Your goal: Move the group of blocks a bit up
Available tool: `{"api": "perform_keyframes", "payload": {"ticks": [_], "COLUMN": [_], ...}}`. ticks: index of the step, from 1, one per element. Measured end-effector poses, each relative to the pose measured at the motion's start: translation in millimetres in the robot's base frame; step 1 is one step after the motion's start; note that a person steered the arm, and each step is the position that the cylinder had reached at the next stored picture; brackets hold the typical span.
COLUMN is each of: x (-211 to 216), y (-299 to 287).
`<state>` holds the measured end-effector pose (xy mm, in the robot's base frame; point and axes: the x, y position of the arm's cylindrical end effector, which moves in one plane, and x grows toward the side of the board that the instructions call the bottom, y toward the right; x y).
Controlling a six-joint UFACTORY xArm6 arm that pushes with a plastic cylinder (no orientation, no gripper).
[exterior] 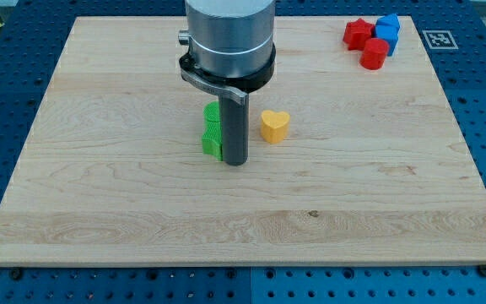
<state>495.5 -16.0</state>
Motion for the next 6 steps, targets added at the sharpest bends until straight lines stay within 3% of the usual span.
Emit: {"api": "perform_keyframes", "payload": {"ticks": [1,3,6], "x": [17,5,-21], "y": [-5,-42,-7]}}
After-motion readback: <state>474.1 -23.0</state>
